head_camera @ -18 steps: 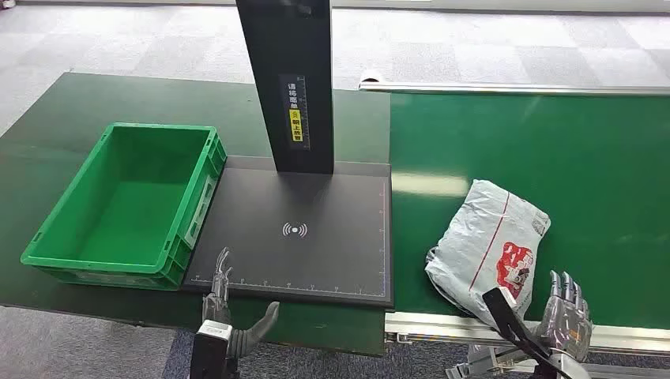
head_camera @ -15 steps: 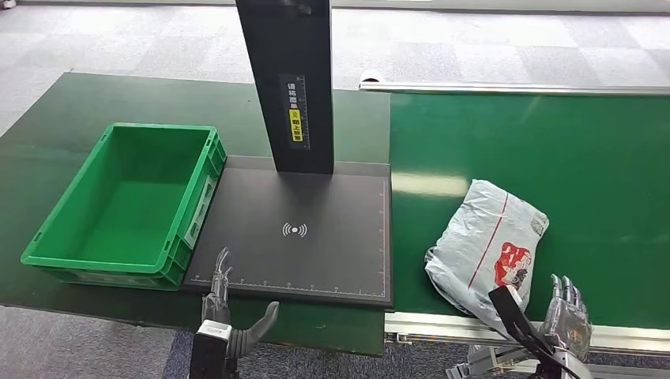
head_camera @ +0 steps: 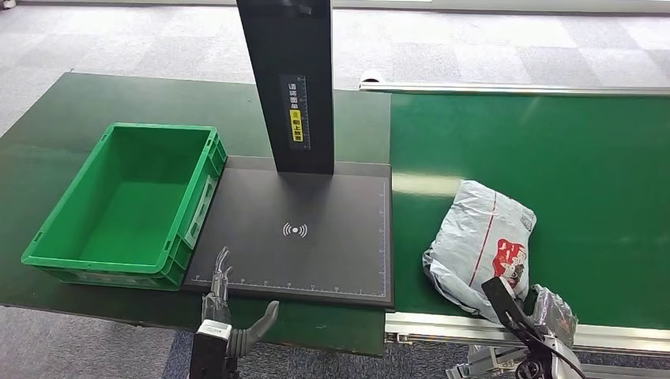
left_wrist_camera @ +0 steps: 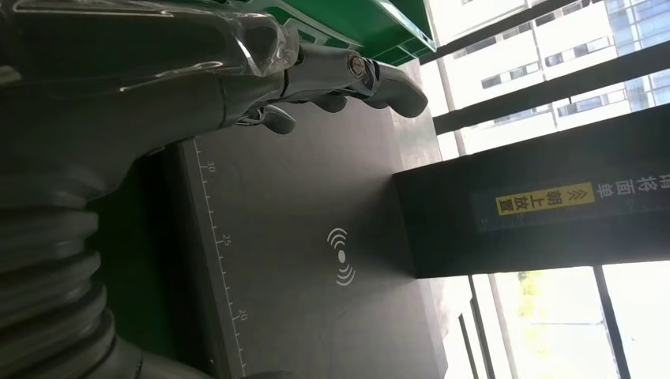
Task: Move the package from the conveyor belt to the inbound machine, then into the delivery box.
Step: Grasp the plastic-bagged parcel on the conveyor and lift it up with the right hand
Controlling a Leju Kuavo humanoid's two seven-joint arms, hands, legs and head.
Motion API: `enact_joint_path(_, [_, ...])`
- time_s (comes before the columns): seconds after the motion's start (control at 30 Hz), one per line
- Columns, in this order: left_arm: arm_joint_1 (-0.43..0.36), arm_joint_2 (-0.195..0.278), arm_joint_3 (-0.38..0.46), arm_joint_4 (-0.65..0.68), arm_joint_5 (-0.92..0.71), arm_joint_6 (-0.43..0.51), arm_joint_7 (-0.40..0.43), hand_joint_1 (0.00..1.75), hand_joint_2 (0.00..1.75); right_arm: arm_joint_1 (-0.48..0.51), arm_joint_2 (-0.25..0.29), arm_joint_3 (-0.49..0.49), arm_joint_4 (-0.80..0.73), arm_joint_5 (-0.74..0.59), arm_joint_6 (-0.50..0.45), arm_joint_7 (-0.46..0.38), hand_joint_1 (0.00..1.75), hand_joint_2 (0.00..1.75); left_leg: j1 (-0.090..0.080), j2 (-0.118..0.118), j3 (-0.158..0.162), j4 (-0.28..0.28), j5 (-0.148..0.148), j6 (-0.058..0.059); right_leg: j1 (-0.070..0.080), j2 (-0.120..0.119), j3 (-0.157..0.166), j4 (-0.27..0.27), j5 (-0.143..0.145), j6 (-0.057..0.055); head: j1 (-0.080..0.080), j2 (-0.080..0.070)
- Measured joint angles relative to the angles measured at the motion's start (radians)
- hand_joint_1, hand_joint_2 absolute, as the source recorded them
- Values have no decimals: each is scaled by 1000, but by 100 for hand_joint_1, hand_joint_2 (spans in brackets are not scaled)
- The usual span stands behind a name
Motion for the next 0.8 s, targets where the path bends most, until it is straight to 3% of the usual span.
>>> enact_joint_path(0.27, [-3,0,-4,0,10,18,0,0,175,-12,5,20,-15,7,-21,-32,175,175,0,0,-1,0,0,0,0,0,-1,0,0,0,0,0])
enact_joint_path(0.4, [-5,0,-7,0,11,21,0,0,175,-5,12,52,-91,11,-29,-33,7,175,0,0,-1,0,0,0,0,0,-1,0,0,0,0,0])
enact_joint_path(0.43, [-6,0,-7,0,10,22,0,0,175,2,14,61,-121,11,-32,-30,0,175,0,0,-1,0,0,0,0,0,-1,0,0,0,0,0])
enact_joint_path(0.63, [-7,-3,-6,0,1,22,0,0,175,83,31,121,-386,10,-30,9,0,175,0,0,-1,0,0,0,0,0,-2,0,0,0,0,0])
enact_joint_path(0.8, [-7,-4,-6,0,-2,23,0,0,175,124,38,147,-522,8,-26,14,0,175,0,0,-1,0,0,0,0,0,-2,0,-1,0,0,0])
